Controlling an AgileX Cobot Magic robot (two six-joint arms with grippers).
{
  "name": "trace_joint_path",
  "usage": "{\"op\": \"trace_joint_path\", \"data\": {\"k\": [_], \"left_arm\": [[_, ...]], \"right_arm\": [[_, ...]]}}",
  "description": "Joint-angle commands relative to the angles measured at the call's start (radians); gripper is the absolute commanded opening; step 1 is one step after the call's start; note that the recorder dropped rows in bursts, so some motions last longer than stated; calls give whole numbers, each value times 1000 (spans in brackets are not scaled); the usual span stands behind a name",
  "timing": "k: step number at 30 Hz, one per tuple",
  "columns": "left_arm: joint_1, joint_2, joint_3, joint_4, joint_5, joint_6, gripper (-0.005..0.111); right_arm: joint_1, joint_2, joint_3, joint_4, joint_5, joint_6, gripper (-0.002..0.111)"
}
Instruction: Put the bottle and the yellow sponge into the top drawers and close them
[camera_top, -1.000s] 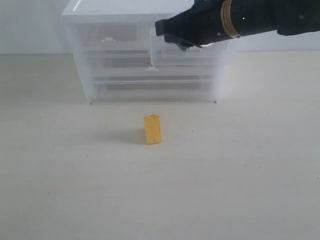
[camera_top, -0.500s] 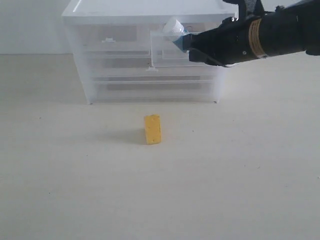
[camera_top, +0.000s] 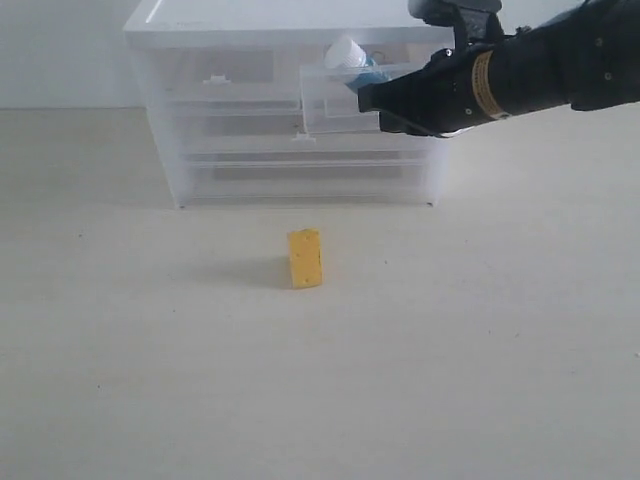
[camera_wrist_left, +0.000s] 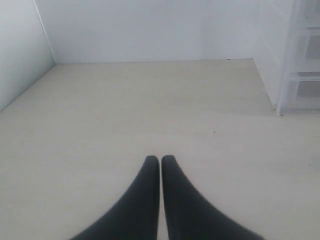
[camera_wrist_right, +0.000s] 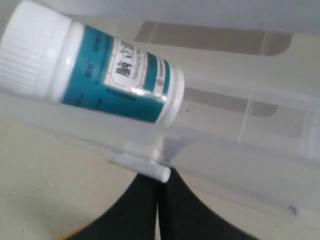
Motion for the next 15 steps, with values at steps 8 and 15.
{"op": "trace_joint_path", "data": {"k": [8, 15], "left_arm": [[-5, -1, 2, 5, -5, 3, 4], [-5, -1, 2, 5, -5, 3, 4]], "right_arm": [[-3, -20, -89, 48, -196, 41, 0], [-3, -120, -68, 48, -196, 23, 0]]}}
